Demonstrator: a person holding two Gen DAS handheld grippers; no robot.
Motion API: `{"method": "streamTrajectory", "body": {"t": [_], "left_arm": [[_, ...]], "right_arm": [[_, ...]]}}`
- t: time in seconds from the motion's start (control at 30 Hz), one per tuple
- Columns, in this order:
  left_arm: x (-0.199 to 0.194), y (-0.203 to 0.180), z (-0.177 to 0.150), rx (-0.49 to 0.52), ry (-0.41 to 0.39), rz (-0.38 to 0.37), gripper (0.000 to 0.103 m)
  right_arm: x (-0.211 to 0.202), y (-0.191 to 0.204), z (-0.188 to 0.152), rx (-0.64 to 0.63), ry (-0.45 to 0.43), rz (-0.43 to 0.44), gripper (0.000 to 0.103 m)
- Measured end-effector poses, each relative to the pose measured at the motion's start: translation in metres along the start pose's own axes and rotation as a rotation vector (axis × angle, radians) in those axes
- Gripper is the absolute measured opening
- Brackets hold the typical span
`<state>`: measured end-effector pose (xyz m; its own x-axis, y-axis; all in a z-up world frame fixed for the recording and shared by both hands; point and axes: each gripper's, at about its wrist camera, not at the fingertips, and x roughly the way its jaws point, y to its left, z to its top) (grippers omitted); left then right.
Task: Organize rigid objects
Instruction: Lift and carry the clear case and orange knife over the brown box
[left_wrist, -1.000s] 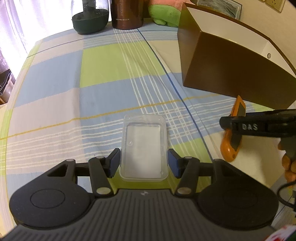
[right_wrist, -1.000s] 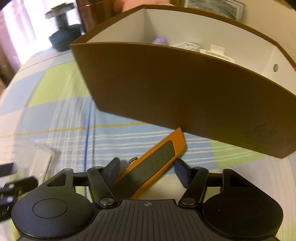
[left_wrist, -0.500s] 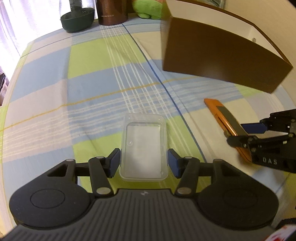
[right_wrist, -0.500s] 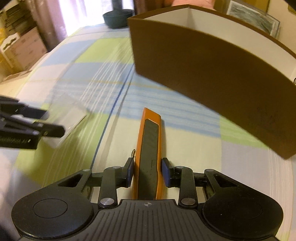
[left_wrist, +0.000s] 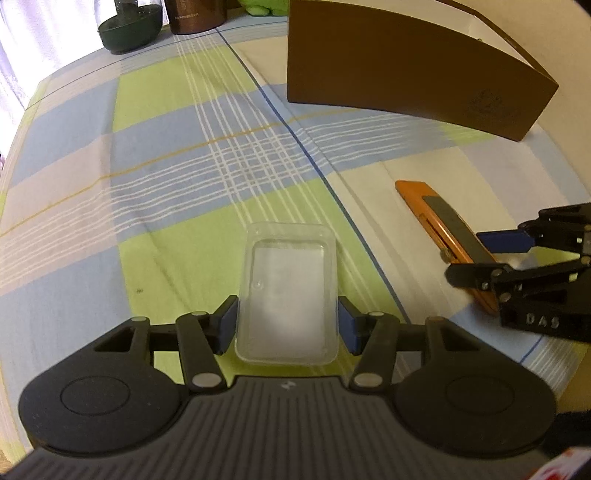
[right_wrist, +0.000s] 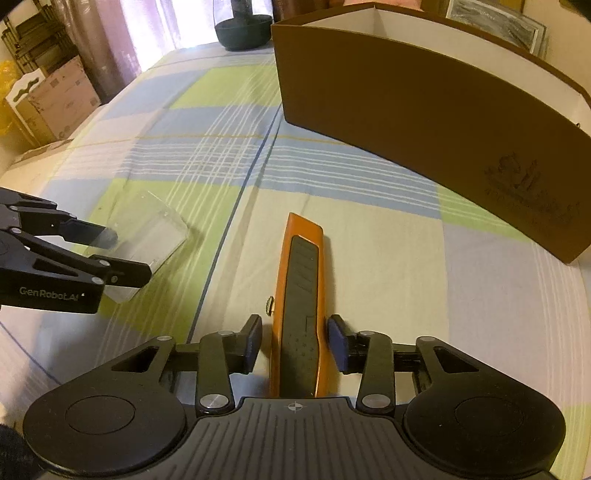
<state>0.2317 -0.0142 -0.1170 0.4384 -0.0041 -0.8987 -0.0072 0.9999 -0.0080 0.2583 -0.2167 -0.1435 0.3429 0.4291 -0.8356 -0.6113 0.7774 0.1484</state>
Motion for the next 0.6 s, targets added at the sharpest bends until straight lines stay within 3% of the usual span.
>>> {"method": "streamTrajectory", "body": {"t": [0.23, 0.6], "left_arm": [[0.007, -0.003, 0.009, 0.010, 0.002, 0.017, 0.053], [0.015, -0.010, 0.012, 0.032, -0.006, 0.030, 0.052]], "right_arm": [[0.006, 0.009, 0.001, -0.028, -0.038, -0.069, 0.038], [0.006, 0.011, 0.000, -0.020, -0.059, -0.084, 0.039]]}}
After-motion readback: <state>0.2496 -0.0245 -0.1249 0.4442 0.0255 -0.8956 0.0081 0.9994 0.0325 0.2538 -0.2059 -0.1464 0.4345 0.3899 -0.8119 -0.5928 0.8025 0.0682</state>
